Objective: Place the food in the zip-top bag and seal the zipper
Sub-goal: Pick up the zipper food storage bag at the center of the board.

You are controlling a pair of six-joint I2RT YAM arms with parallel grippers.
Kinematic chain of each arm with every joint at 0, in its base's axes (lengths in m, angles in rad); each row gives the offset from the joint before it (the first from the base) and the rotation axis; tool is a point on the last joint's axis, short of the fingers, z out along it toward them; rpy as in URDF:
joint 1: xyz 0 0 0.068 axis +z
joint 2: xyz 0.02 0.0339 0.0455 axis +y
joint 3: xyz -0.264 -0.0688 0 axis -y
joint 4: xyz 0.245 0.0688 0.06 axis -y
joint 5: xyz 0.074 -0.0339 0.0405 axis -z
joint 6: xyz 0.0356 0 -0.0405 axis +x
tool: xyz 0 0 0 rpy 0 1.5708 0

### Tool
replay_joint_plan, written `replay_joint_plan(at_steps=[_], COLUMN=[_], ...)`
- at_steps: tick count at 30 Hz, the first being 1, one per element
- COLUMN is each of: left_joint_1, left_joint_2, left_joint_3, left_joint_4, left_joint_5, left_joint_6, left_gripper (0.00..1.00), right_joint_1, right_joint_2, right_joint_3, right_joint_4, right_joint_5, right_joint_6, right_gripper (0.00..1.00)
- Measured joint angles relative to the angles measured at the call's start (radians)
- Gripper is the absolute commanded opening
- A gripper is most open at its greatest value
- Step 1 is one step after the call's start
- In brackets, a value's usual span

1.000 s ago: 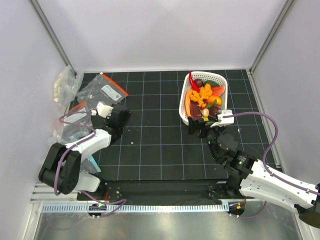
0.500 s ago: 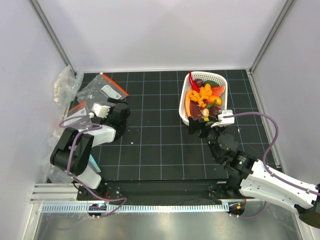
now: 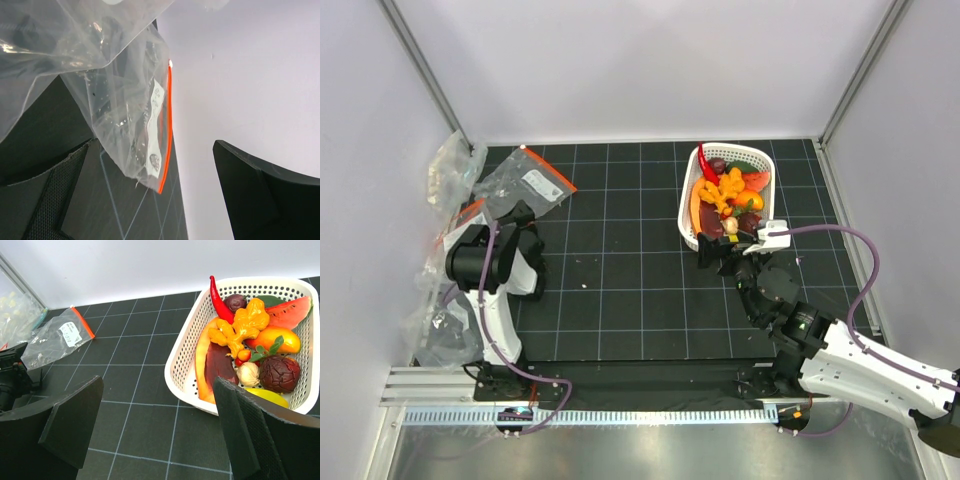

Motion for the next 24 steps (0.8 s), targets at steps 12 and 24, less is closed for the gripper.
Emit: replay_joint_plan(at_steps=[12,24], left_joint_1=[0.145,0.17], left_joint_2=[0.029,0.113], left_joint_3=[0.278,0.497], left_joint_4=[-0.355,-0.685], left_joint_5=[0.146,0.193], left_joint_6=[-0.067,0.01], left_gripper=[1.0,0.0], right_joint_1=[0.0,0.0], right_joint_2=[0.002,-0.027], right_joint_3=[0.0,0.0], right_joint_4=[0.0,0.0], right_joint_5=[-0.006,-0.015], right_joint_6=[0.0,0.004], right_gripper=[1.0,1.0])
